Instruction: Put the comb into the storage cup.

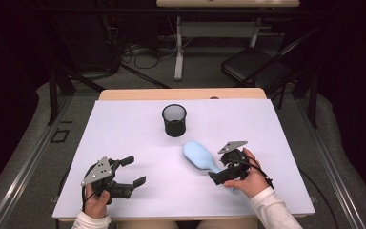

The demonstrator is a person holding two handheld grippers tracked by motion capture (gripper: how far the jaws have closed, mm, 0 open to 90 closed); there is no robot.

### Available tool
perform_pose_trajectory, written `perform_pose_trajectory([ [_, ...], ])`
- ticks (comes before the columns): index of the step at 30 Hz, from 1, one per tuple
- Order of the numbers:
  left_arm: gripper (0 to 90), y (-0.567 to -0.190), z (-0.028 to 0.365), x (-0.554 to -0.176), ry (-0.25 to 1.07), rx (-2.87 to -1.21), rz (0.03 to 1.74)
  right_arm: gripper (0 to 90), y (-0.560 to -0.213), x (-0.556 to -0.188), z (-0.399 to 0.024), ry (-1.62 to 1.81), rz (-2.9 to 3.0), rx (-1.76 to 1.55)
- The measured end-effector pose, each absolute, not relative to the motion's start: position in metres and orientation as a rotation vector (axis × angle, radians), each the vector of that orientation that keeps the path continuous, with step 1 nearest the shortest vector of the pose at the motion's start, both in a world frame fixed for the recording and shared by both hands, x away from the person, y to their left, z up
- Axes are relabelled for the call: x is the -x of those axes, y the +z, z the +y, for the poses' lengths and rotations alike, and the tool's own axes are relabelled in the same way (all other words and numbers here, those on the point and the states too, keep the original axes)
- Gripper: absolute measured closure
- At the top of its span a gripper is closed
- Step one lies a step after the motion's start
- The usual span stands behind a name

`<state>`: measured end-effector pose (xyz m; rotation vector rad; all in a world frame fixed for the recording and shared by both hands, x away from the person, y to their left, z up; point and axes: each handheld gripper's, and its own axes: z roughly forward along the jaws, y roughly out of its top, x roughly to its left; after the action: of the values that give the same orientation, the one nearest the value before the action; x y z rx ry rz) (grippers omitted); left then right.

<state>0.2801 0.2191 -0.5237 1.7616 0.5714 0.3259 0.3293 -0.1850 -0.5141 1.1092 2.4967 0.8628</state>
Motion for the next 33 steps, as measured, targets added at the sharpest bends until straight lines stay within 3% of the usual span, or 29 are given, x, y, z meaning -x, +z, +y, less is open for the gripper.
perform_pose_trajectory([
  [10,15.5,-0.524,0.219,-0.28,0.327,-1.765,0.569,5.5,-0.522,-0.34,-0.175,0.75,2.596,-1.068],
  [15,15.5,-0.524,0.219,-0.279,0.326,-1.765,0.571,15.0,-0.525,-0.344,-0.169,0.706,2.636,-1.063],
  [33,15.5,-0.524,0.219,-0.28,0.323,-1.765,0.572,34.9,-0.529,-0.355,-0.163,0.665,2.691,-1.116],
])
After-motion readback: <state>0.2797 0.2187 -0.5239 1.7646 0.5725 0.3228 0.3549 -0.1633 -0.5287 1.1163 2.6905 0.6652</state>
